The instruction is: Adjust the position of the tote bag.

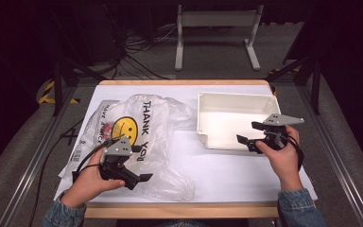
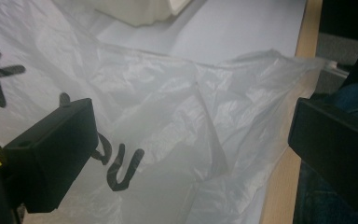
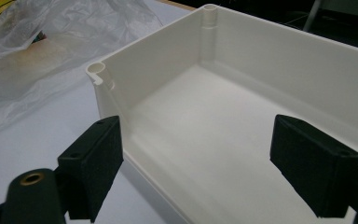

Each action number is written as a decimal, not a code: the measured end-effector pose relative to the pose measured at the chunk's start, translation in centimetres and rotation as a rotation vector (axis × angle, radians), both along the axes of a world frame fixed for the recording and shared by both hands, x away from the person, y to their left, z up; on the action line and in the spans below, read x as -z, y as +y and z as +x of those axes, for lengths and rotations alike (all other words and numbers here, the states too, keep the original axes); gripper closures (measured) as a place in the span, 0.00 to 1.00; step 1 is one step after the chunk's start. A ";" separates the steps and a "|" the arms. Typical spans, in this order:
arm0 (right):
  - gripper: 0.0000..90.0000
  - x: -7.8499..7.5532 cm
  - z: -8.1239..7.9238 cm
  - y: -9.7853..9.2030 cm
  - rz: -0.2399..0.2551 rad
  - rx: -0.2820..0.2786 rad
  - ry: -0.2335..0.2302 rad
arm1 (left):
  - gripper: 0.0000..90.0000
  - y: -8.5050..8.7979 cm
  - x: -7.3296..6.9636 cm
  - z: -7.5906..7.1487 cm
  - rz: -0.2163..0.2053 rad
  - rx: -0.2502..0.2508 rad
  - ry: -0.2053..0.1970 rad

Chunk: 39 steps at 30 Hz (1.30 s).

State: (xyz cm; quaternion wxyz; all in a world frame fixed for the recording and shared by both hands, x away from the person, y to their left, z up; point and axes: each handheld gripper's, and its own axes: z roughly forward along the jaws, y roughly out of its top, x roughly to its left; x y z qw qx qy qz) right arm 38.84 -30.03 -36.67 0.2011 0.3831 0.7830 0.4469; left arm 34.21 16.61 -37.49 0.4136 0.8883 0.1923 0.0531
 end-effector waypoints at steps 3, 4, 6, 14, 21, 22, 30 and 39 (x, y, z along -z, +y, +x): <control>0.19 0.1 0.0 0.1 -0.001 -0.004 0.004 | 0.03 -0.2 0.5 0.2 0.018 -0.005 0.011; 0.19 0.1 0.1 0.1 -0.001 -0.005 0.004 | 0.03 -0.3 0.7 0.3 0.029 -0.008 0.006; 0.19 0.1 0.1 0.2 -0.001 -0.009 0.007 | 0.03 -0.4 1.2 0.4 0.069 -0.021 0.002; 0.18 0.3 0.2 0.3 -0.001 -0.017 0.013 | 0.03 -0.2 2.5 1.2 0.139 -0.039 0.032; 0.18 0.4 0.2 0.5 -0.002 -0.023 0.017 | 0.49 0.1 2.7 1.3 0.181 -0.012 0.087; 0.18 0.4 0.2 0.5 0.000 -0.023 0.017 | 0.49 0.2 2.5 1.2 0.181 0.000 0.083; 0.18 0.7 0.5 1.3 0.022 -0.053 0.015 | 1.00 2.0 0.6 1.0 0.119 -0.014 0.020; 0.15 0.0 0.8 3.6 0.053 -0.118 -0.008 | 0.99 5.0 -1.2 0.5 0.004 -0.077 -0.041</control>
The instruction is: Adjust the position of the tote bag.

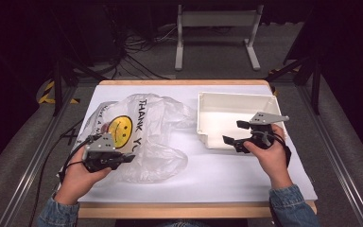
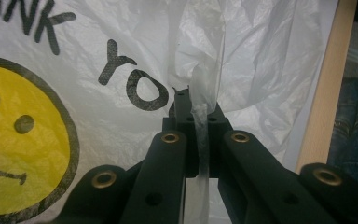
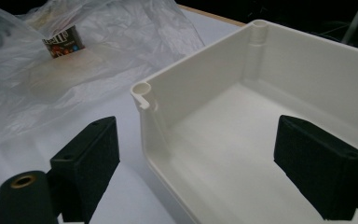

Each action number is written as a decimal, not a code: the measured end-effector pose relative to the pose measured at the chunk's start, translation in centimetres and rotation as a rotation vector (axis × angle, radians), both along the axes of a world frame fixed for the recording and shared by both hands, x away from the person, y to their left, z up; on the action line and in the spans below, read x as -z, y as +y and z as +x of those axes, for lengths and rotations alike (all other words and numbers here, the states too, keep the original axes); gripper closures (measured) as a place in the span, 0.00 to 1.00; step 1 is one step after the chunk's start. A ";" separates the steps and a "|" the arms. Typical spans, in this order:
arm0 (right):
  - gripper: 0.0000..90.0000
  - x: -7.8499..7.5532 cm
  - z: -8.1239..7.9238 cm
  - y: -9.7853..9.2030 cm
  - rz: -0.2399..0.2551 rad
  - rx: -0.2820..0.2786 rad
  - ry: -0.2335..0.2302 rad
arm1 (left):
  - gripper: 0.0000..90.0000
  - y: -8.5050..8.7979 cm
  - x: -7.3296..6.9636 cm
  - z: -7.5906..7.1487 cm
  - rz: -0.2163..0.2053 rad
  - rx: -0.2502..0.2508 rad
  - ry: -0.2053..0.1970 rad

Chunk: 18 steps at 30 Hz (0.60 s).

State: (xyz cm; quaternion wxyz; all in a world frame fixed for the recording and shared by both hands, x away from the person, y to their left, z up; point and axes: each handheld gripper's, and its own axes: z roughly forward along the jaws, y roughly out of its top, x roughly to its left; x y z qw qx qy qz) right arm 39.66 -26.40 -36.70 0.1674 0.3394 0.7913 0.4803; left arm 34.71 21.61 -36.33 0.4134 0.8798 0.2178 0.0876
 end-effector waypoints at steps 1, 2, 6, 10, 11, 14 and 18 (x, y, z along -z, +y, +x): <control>0.15 -0.1 0.1 0.3 0.000 -0.007 -0.003 | 0.99 0.6 -0.3 -0.1 -0.017 -0.015 -0.008; 0.14 -0.2 0.2 0.9 0.008 -0.022 -0.008 | 0.99 1.0 -0.4 -0.2 -0.026 -0.023 -0.015; 0.11 -0.6 0.7 2.9 0.014 -0.070 -0.021 | 0.99 2.7 -1.2 -0.5 -0.060 -0.065 -0.046; 0.09 -0.7 1.5 5.0 0.007 -0.108 -0.030 | 0.98 4.0 -1.6 -0.7 -0.087 -0.096 -0.058; 0.09 -0.7 1.7 5.5 0.006 -0.115 -0.030 | 0.98 4.3 -1.7 -0.7 -0.091 -0.102 -0.060; 0.07 -0.8 2.1 6.6 0.005 -0.131 -0.038 | 0.97 5.2 -1.8 -0.6 -0.108 -0.118 -0.067; 0.06 -0.9 2.5 8.3 0.005 -0.156 -0.049 | 0.96 6.3 -1.7 -0.4 -0.133 -0.147 -0.062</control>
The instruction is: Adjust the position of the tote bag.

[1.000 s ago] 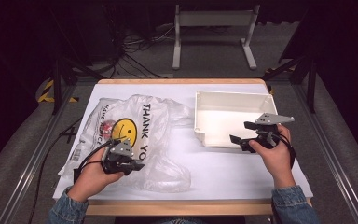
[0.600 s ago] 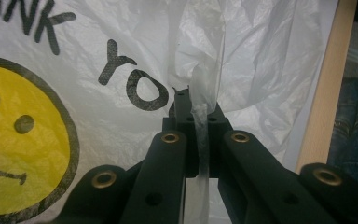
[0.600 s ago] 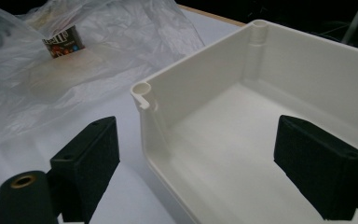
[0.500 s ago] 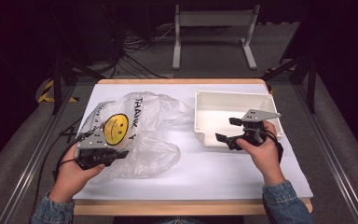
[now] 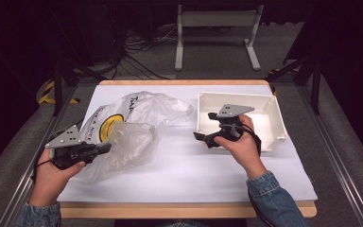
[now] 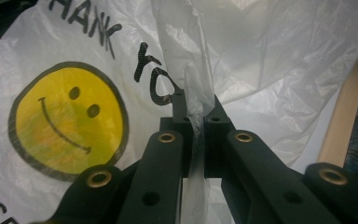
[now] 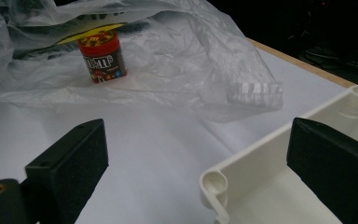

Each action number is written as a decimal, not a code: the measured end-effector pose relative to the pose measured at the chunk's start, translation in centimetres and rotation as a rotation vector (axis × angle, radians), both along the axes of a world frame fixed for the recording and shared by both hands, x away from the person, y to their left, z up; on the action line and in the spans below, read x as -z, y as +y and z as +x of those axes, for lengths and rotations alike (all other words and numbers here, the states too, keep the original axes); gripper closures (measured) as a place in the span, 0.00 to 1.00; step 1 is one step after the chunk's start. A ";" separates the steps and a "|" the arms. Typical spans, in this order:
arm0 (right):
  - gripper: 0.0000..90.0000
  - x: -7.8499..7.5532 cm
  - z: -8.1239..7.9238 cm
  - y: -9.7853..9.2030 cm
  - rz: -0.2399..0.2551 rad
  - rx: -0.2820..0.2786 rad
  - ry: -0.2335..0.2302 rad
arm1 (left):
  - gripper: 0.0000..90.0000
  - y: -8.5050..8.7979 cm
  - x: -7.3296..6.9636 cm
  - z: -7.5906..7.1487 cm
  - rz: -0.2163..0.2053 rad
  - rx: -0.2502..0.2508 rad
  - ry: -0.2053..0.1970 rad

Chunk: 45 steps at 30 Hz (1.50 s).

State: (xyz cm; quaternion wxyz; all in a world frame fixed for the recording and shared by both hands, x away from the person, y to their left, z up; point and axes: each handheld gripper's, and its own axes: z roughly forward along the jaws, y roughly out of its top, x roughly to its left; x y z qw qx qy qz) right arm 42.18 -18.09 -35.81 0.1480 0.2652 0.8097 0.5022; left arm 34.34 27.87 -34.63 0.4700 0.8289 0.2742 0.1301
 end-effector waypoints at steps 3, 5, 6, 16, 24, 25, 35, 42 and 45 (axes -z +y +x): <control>0.06 0.1 0.1 1.2 0.012 -0.030 0.002 | 0.96 0.5 0.1 0.2 -0.026 -0.018 0.004; 0.07 0.2 0.1 2.1 0.015 -0.057 0.007 | 0.96 0.7 0.2 0.3 -0.051 -0.028 0.009; 0.07 0.2 0.1 2.1 0.015 -0.057 0.007 | 0.96 0.7 0.2 0.3 -0.051 -0.028 0.009; 0.07 1.6 1.0 6.7 -0.074 -0.187 -0.009 | 0.96 1.3 -0.1 0.2 -0.105 -0.066 -0.026; 0.06 3.5 2.0 9.5 -0.096 -0.253 -0.020 | 0.97 1.9 -0.2 0.0 -0.137 -0.087 -0.050; 0.06 3.6 2.0 9.8 -0.103 -0.259 -0.031 | 0.97 1.9 -0.2 0.0 -0.137 -0.085 -0.050; 0.07 5.6 3.8 13.5 -0.156 -0.289 -0.088 | 0.97 1.6 -0.3 -0.3 -0.137 -0.075 -0.048; 0.09 6.8 4.9 15.0 -0.157 -0.303 -0.095 | 0.96 1.6 -0.1 -0.2 -0.140 -0.070 -0.039; 0.09 7.3 5.5 15.2 -0.157 -0.299 -0.083 | 0.97 1.5 -0.1 -0.2 -0.142 -0.072 -0.040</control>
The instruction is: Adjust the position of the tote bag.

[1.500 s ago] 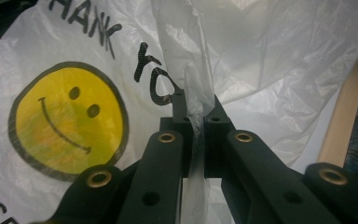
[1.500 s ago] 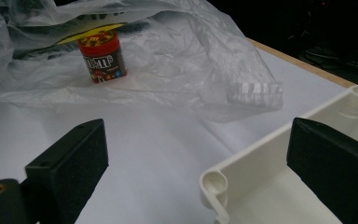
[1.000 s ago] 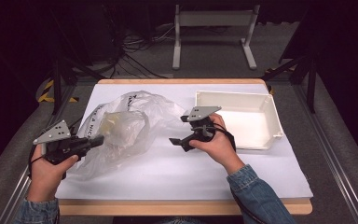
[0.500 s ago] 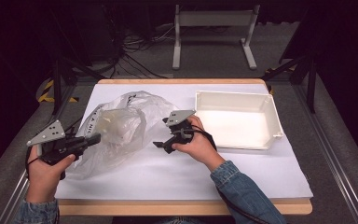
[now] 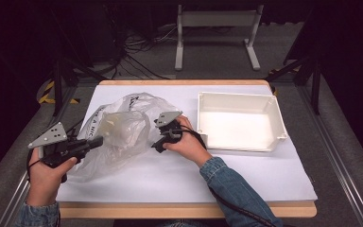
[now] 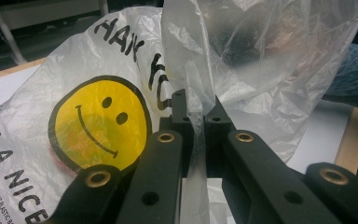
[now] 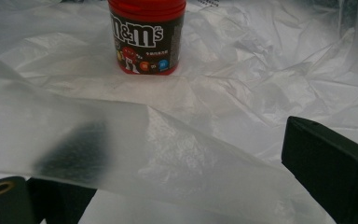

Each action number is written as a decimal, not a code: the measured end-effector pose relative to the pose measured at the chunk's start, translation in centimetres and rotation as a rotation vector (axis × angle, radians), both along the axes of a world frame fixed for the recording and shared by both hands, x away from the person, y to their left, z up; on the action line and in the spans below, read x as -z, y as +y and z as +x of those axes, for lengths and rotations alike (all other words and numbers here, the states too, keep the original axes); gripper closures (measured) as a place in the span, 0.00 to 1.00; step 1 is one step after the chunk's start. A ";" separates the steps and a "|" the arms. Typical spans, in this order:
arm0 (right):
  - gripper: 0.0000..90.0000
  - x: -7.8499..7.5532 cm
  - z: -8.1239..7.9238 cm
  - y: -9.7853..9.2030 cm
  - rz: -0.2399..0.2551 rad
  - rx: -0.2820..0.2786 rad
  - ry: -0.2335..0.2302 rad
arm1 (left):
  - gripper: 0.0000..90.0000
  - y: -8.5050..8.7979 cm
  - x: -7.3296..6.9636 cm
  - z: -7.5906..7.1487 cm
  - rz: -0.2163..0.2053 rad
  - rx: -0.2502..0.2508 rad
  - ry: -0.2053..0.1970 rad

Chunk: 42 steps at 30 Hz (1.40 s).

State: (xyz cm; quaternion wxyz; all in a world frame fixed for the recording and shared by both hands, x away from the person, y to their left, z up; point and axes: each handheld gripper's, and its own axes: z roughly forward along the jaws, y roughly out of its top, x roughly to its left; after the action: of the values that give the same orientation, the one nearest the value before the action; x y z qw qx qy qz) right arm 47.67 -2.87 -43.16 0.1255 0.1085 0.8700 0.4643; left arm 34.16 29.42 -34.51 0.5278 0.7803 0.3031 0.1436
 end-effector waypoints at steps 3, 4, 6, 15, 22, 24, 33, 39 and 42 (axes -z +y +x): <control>0.10 0.4 0.4 0.2 -0.003 0.001 0.014 | 0.97 0.0 0.0 0.0 0.001 0.001 -0.003; 0.10 0.5 0.5 0.3 -0.007 0.002 0.015 | 0.97 0.0 0.0 0.0 0.000 0.003 -0.002; 0.10 0.8 0.8 0.4 -0.016 0.005 0.022 | 0.97 0.0 0.0 0.0 0.006 0.005 -0.007; 0.64 1.1 1.6 0.3 -0.083 0.008 0.006 | 0.98 -0.1 0.1 0.0 -0.001 0.003 0.004; 1.00 0.2 1.1 -0.4 -0.050 0.018 0.085 | 0.98 -0.3 0.0 0.1 0.000 0.017 -0.005; 1.00 -0.4 0.8 -0.7 -0.037 0.023 0.104 | 0.98 -0.4 0.0 0.1 -0.001 0.018 -0.005; 1.00 -3.1 -0.9 -3.0 0.038 0.028 0.122 | 0.98 -0.8 -0.3 0.5 -0.010 0.022 -0.021; 1.00 -4.6 -2.6 -5.2 0.065 0.043 0.099 | 0.99 -1.2 -0.3 0.8 -0.017 0.032 -0.026; 1.00 -4.9 -3.6 -6.0 0.061 0.041 0.088 | 0.98 -1.5 -0.3 1.1 -0.016 0.037 -0.031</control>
State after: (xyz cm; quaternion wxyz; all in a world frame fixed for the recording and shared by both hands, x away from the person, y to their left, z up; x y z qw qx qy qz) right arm 44.06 -8.87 -38.25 0.0931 0.1506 0.8577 0.4828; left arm 35.22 27.91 -34.21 0.5414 0.7792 0.2814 0.1433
